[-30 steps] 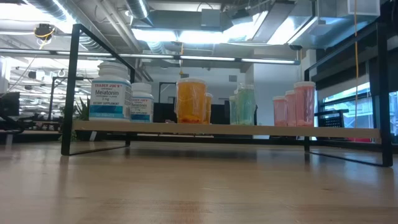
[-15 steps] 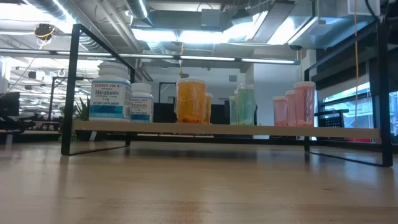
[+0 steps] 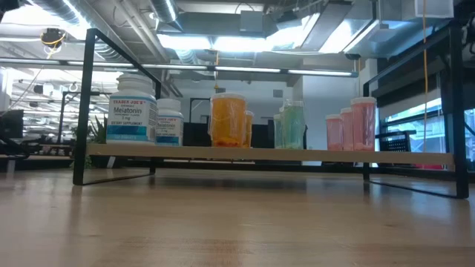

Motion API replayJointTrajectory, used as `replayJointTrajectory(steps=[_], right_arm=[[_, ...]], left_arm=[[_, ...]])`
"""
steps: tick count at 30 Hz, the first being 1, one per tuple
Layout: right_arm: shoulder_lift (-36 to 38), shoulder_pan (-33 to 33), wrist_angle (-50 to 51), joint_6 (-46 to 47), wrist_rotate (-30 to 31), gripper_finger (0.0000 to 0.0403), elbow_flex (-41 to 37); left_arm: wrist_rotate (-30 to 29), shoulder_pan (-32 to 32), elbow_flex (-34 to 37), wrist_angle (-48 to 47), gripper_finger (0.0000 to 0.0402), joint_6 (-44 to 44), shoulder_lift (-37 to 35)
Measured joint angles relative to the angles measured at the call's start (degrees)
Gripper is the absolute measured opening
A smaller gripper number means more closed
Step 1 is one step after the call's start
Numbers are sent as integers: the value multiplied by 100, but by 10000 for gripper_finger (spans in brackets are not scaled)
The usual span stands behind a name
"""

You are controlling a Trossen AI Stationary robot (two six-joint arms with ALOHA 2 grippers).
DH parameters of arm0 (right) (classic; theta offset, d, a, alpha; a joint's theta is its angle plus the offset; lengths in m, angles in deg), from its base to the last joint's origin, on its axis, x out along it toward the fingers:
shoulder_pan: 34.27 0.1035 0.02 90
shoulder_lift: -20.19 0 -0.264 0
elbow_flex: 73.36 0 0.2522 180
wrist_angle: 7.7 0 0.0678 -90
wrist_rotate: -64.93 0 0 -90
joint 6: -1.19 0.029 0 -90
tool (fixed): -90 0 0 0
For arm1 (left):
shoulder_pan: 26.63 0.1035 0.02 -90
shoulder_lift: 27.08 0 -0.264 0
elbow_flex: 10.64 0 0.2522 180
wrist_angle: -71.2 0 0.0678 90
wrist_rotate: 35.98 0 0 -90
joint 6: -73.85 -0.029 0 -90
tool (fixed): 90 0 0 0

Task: Pick and place medicine bottles onto shelf by color
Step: Return to Home Position

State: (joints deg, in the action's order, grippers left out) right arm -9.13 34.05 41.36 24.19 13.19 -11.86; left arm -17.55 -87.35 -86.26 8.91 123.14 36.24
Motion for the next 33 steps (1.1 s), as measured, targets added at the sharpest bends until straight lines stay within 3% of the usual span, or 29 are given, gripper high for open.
replayJointTrajectory(steps=[5, 9, 11, 15, 25, 33], right_arm=[[283, -325, -793, -265, -637, 0, -597], [309, -652, -1321, -404, -1117, 0, -1053], [309, -844, -1588, -425, -1320, 0, -1258], [311, -1278, -2318, -819, -1903, 0, -1654], [352, -2563, -2761, -1297, -3032, 0, -2168], [725, -3450, -2998, -1852, -3980, 0, -2466]], left_arm=[[867, 582, 1156, 2340, 0, -1703, -574], [2515, 1240, 2004, 4819, 0, -3798, -948], [3292, 1615, 2340, 5608, 0, -4401, -1105], [4181, 2314, 2816, 5896, 0, -4497, -1342], [5298, 3283, 3584, 6196, 0, -4364, -1730], [5462, 3447, 4445, 6866, 0, -4531, -2333]])
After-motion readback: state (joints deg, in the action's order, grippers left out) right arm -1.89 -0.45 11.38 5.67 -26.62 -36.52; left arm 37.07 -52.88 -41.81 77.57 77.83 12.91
